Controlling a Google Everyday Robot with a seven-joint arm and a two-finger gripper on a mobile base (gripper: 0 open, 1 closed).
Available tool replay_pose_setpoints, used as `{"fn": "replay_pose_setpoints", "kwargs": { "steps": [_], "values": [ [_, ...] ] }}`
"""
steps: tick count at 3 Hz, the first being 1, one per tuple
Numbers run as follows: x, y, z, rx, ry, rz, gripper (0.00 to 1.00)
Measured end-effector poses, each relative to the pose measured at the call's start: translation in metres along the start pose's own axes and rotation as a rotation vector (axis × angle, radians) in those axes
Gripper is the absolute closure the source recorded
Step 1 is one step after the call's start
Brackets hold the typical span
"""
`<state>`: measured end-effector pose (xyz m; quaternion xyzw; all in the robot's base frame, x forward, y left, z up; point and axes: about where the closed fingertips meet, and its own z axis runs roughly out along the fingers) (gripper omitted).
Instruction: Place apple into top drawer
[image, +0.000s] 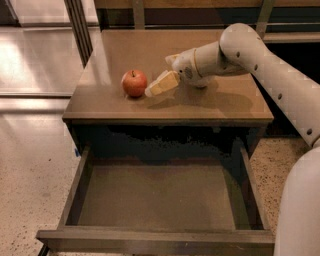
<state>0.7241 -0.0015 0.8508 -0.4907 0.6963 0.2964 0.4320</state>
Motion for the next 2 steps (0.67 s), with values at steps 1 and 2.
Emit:
{"fn": "replay_pose_setpoints", "kwargs": {
  "steps": [1,2],
  "values": [
    [0.0038,-0.0082,0.0126,-0.006,-0.023,0.013,0.00],
    [0.0006,-0.0155,0.0219,-0.016,-0.033,0.000,0.00]
  ]
}}
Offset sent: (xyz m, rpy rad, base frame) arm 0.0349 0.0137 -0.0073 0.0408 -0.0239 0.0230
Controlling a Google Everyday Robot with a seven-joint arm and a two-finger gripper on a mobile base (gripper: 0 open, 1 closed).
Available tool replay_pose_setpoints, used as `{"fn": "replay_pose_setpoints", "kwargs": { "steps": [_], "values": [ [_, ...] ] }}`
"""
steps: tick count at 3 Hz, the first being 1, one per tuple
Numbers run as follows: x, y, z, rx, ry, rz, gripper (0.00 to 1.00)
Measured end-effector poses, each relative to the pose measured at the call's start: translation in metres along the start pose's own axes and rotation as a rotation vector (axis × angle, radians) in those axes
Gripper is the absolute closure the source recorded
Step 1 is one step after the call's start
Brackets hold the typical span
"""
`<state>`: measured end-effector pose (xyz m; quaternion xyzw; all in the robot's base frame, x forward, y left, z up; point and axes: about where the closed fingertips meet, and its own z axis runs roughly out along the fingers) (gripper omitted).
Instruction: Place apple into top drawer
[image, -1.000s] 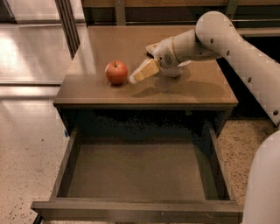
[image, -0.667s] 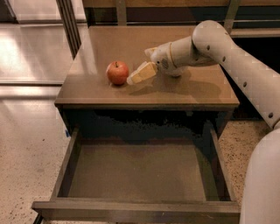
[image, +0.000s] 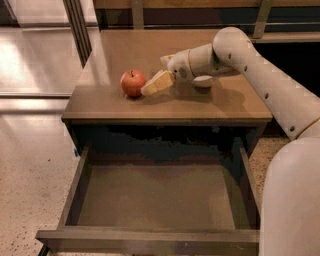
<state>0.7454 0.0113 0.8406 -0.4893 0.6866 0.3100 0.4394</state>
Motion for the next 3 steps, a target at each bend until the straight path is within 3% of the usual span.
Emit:
{"fn": "replay_pose_setpoints", "kwargs": {
  "steps": [2,3],
  "values": [
    [-0.008,-0.010,0.018,-0.033,-0.014,-0.014,0.00],
    [-0.013,-0.009,0.029,-0.075,-0.022,-0.005,0.00]
  ]
}}
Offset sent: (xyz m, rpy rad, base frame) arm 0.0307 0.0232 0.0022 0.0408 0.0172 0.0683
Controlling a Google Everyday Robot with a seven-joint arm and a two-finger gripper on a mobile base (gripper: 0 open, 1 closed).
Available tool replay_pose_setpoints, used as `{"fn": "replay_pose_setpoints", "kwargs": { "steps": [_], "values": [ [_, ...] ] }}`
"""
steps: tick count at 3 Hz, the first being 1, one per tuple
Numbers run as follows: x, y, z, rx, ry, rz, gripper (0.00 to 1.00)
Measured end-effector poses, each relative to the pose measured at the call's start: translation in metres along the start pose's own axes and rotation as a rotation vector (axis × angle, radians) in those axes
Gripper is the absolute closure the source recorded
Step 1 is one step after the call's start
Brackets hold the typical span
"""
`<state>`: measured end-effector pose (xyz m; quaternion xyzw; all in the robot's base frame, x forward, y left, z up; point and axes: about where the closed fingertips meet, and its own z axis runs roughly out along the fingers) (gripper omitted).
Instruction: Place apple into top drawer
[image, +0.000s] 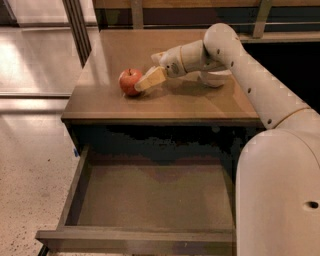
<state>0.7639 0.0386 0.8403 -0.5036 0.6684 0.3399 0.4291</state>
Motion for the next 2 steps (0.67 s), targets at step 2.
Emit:
{"fn": "replay_pose_setpoints", "kwargs": {
  "steps": [2],
  "values": [
    [-0.0054,0.0176,0.0139,-0.088,-0.001,0.047,0.00]
  ]
}}
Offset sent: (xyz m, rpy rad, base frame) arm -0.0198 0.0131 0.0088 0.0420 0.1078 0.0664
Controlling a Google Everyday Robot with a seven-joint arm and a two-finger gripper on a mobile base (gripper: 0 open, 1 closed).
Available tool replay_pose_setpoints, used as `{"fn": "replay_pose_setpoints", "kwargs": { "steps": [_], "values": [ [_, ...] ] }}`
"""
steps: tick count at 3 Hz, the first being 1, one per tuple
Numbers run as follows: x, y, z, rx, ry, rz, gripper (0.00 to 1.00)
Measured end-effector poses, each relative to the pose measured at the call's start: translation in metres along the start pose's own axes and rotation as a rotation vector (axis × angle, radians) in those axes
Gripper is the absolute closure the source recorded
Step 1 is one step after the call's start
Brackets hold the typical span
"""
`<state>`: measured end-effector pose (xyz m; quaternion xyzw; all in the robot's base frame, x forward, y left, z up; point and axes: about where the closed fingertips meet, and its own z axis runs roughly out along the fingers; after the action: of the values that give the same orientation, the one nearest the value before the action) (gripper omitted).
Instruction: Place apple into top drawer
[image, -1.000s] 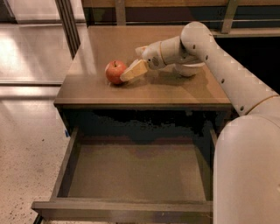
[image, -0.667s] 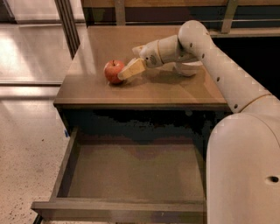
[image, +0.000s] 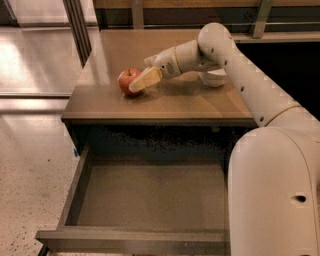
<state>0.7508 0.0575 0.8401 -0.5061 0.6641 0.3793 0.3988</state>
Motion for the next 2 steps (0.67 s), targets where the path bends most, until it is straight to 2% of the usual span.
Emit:
{"fn": "replay_pose_setpoints", "kwargs": {
  "steps": [1,2],
  "values": [
    [-0.0010,0.0040,0.0048,-0.013,-0.008,-0.004,0.00],
    [-0.0026,0.0091,0.0085,-0.008,-0.020,-0.023,0.18]
  ]
}}
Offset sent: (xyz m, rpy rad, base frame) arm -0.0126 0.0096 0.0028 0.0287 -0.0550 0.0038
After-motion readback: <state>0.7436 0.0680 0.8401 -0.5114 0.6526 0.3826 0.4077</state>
